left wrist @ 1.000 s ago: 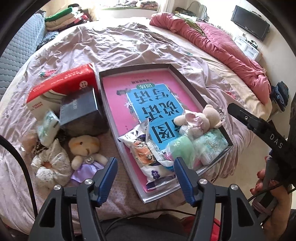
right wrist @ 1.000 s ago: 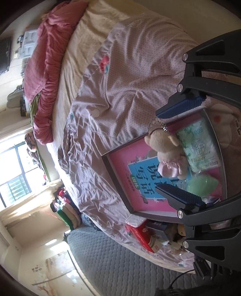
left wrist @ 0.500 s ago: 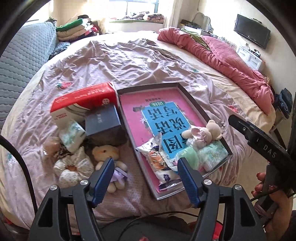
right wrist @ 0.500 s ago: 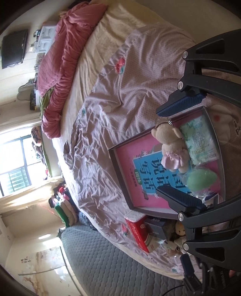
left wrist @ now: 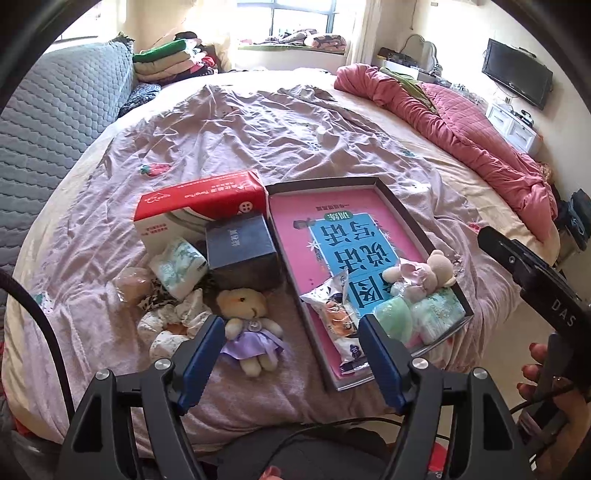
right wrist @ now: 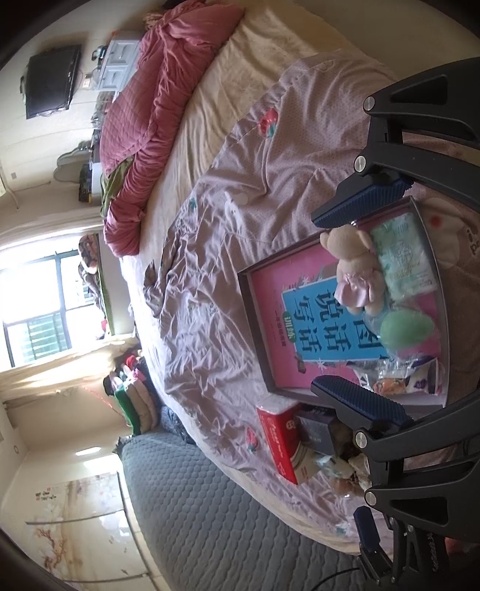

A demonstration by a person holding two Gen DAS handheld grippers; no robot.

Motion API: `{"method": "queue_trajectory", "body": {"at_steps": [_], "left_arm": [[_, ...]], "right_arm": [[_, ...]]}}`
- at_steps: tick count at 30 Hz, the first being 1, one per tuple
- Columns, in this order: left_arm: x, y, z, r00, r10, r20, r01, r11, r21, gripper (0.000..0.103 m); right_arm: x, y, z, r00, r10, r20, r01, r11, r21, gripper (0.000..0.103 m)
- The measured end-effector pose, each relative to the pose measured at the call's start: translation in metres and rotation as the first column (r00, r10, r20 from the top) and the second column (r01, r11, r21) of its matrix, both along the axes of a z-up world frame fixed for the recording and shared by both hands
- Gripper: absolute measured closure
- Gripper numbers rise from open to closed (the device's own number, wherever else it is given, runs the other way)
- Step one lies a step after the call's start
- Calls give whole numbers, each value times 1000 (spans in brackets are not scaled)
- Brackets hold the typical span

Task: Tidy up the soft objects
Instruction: 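Move both open grippers away from the tray back over the pile of soft items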

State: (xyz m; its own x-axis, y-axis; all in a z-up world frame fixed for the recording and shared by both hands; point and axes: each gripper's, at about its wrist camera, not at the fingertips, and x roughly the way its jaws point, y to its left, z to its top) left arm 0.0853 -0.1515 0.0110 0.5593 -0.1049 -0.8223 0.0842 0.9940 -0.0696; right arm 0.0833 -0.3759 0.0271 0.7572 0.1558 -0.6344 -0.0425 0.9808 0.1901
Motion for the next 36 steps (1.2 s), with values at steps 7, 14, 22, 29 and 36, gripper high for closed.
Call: {"method": "queue_trajectory", "body": {"at_steps": [7, 14, 22, 29, 36], "left_arm": [[-3, 3, 4, 1000, 11, 6, -12, 1000, 14, 29], [-10, 9, 14, 999, 21, 33, -22, 999, 30, 29], [-16, 25, 33, 997, 51, 65, -54, 998, 41, 29], [-27, 39, 53, 991, 65, 118, -73, 995, 71, 29], [-32, 70, 67, 987, 103, 122, -110, 993, 52, 29]], "right_arm": [[-6, 8, 13, 999, 18, 30, -17, 1000, -18, 20], [-13, 22, 31, 997, 50, 56, -48, 999, -24, 20], [-21, 49, 52, 990, 115, 81, -114, 993, -20, 19], [-28, 71, 66, 982, 163, 96, -162, 987, -17, 19], [-32, 93, 75, 973, 208, 96, -206, 978, -35, 19]]}}
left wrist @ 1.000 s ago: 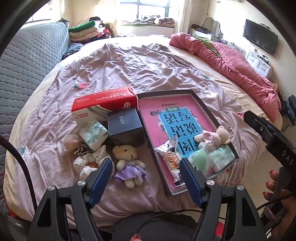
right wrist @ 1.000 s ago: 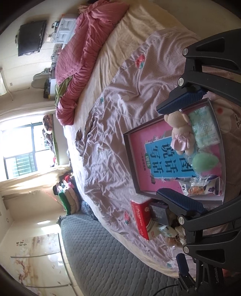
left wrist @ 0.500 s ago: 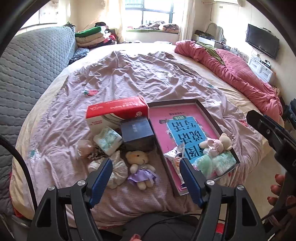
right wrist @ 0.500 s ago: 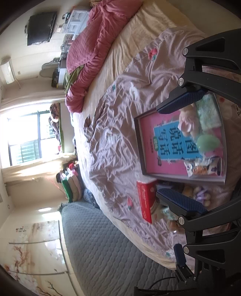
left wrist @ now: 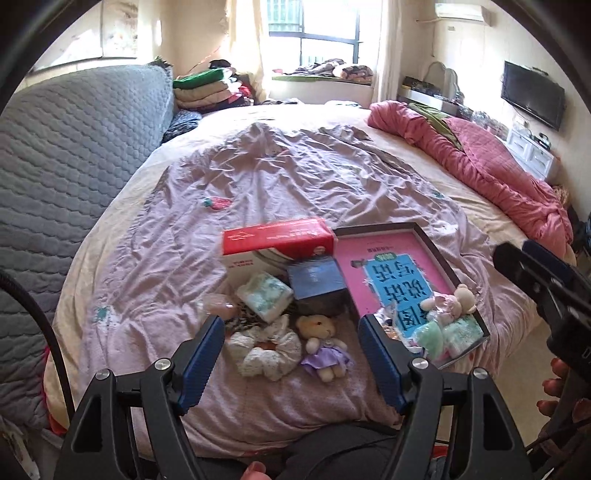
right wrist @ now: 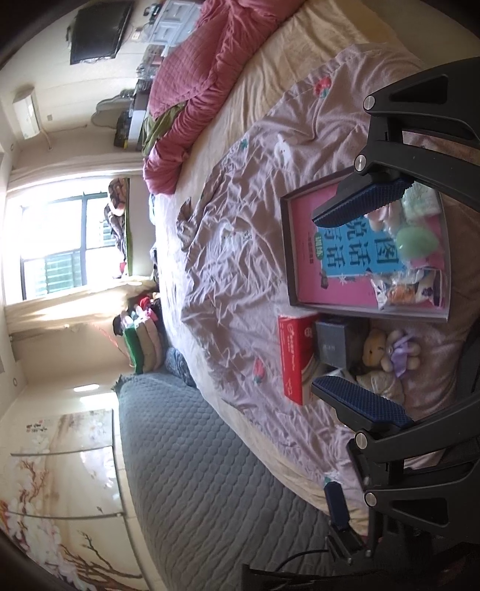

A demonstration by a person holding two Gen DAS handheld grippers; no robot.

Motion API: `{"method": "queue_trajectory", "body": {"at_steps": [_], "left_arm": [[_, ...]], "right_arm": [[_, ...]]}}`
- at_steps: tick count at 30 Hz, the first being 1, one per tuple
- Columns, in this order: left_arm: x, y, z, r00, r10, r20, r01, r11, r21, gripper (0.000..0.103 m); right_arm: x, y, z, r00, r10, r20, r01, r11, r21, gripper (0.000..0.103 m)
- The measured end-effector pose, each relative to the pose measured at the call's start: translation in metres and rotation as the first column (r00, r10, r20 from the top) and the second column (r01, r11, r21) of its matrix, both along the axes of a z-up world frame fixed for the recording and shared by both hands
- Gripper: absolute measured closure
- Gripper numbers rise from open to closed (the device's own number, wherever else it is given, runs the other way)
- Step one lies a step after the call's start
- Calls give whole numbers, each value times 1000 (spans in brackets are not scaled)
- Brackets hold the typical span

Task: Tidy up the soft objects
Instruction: 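Move both open grippers away from the tray back over the pile of soft items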

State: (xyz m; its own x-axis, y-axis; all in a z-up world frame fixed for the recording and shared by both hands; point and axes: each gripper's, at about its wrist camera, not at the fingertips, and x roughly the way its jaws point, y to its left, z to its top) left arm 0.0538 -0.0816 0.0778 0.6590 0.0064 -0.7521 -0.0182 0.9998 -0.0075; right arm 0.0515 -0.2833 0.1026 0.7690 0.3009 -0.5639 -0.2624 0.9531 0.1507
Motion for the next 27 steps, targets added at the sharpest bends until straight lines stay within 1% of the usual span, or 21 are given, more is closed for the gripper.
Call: {"method": "queue_trajectory", "body": {"at_steps": [4, 9, 13, 15, 20, 22, 27], "left_arm": [[-1, 24, 8, 999, 31, 6, -31, 999, 11, 29], [-2, 49, 14, 998, 68, 3, -68, 998, -4, 29], [1, 62, 13, 997, 76, -14, -76, 996, -37, 29], [3, 69, 12, 996, 86, -16, -87, 995, -39, 29], [9, 84, 2, 993, 106, -43, -108, 993, -57, 29], [12, 90, -4, 992, 115, -58, -119, 991, -68, 29], [18, 100, -22, 986, 131, -99, -138, 988, -71, 29]], "right_arm": [[-1, 11, 2, 1000, 27, 2, -27, 1000, -3, 19], [2, 25, 3, 998, 58, -9, -58, 998, -8, 19], [6, 34, 1, 997, 76, -16, -77, 997, -21, 19], [8, 37, 0, 996, 85, -19, -86, 996, -23, 19], [16, 41, -7, 995, 93, -38, -94, 995, -24, 19], [20, 43, -10, 994, 98, -44, -99, 995, -25, 19], [32, 47, -24, 991, 109, -79, -111, 994, -21, 19]]}}
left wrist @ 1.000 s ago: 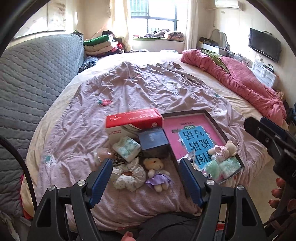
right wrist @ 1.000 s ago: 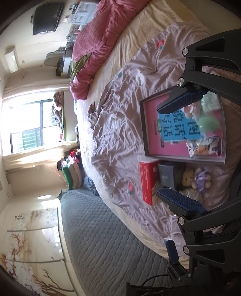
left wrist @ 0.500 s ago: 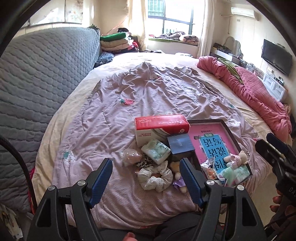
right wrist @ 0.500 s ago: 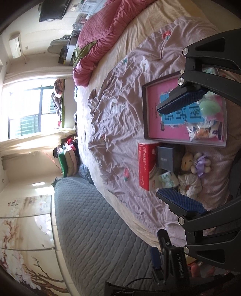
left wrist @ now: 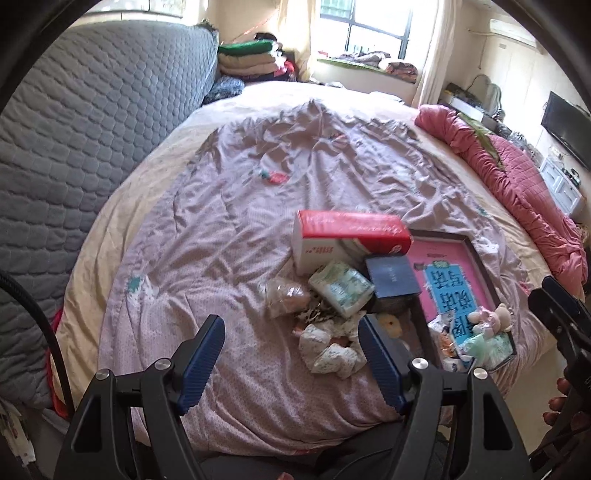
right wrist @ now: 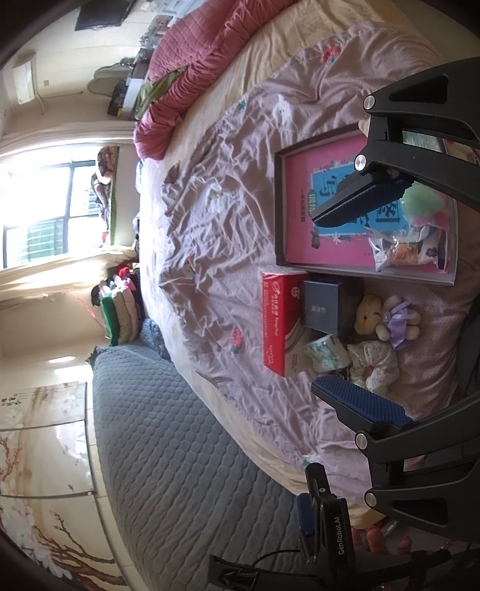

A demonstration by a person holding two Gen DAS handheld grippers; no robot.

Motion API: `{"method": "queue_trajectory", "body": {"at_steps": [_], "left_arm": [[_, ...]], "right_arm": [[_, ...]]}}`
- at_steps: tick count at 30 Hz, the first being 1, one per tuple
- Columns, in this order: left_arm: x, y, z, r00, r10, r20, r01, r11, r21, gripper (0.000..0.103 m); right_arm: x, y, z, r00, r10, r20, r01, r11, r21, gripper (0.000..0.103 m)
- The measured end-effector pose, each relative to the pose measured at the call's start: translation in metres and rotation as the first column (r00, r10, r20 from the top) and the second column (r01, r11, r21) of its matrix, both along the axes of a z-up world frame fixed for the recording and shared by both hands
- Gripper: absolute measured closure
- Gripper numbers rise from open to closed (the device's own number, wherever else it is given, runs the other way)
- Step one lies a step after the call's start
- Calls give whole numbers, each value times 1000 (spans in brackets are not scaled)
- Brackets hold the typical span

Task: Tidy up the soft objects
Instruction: 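Move both open grippers away from the tray back over the pile of soft items, then lower the left gripper onto the white floral scrunchie while the right approaches the purple-dress bear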

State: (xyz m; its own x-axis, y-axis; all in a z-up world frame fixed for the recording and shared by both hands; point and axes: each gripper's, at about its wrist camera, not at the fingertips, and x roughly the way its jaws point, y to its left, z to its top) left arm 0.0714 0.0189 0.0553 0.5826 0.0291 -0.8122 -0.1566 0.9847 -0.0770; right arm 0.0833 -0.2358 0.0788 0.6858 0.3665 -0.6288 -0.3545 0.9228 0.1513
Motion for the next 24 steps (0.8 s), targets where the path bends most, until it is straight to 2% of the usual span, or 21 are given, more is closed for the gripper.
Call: {"method": "queue_trajectory", "body": {"at_steps": [6, 16, 24], "left_arm": [[7, 1, -28, 999, -16, -52, 17, 1000, 15, 29], [12, 12, -70, 991, -19, -129, 11, 998, -68, 29], [21, 12, -88, 987, -28, -160, 15, 996, -84, 29]], "right_arm": [[11, 9, -21, 999, 26, -37, -26, 1000, -11, 19], [21, 27, -56, 991, 76, -109, -79, 997, -26, 19], [24, 46, -81, 978, 130, -164, -141, 988, -56, 19]]}}
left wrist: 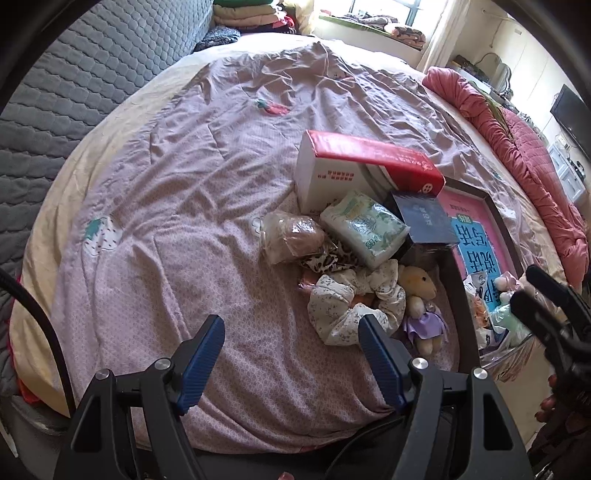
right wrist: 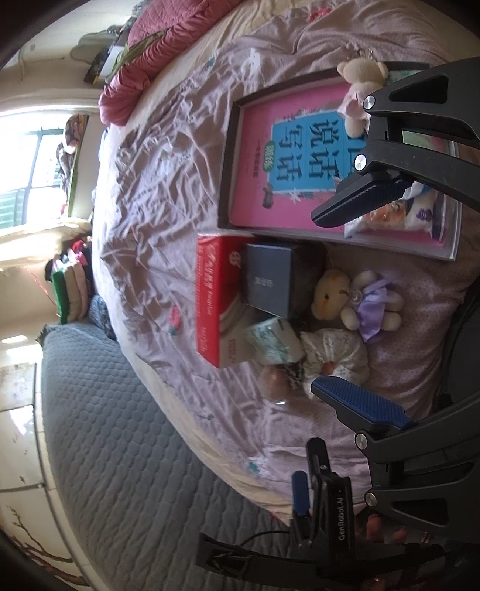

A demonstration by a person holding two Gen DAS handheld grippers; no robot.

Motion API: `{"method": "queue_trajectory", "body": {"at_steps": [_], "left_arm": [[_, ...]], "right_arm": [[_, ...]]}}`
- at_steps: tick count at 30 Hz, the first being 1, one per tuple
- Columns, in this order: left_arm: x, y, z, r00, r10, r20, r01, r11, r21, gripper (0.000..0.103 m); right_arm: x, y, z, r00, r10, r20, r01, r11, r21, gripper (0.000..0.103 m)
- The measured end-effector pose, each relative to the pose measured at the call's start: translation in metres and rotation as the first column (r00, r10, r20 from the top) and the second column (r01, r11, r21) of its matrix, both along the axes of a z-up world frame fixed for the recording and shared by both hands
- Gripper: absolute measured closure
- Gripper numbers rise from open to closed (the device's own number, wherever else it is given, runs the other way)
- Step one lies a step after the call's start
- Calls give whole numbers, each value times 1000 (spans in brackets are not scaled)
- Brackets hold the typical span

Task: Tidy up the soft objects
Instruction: 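Lower the left gripper onto the white floral scrunchie while the right approaches the purple-dress bear, then close the left gripper on the scrunchie while the right grasps the purple-dress teddy bear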

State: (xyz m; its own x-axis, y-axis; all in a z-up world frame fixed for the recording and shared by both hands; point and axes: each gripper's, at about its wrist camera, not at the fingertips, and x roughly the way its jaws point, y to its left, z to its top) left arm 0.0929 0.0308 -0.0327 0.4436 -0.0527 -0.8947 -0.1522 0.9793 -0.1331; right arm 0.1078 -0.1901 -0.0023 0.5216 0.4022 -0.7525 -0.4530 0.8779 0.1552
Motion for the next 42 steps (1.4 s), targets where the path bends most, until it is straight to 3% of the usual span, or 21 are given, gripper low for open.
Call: {"method": "queue_trajectory", "body": {"at_steps": [16, 24, 32, 38, 42], "left_arm": [[31, -14, -52, 992, -41, -115, 31, 995, -93, 29], [40, -12, -68, 989, -47, -137, 27, 990, -141, 30], [42, -9, -77, 988, -66, -140, 36, 978, -207, 50], [45, -9, -81, 987, -85, -140, 48, 967, -250, 61], [46, -8, -84, 986, -95, -138, 49, 952, -301, 76]], "right_arm": [[5, 36, -64, 985, 110, -134, -130, 981, -146, 19], [11, 54, -87, 978, 146, -150, -181, 950, -255, 19], [17, 73, -105, 971, 199, -135, -237, 890, -390, 20], [22, 78, -118, 964, 214, -158, -261, 873, -412, 39], [28, 76, -121, 968, 195, -159, -245, 877, -413, 52]]}}
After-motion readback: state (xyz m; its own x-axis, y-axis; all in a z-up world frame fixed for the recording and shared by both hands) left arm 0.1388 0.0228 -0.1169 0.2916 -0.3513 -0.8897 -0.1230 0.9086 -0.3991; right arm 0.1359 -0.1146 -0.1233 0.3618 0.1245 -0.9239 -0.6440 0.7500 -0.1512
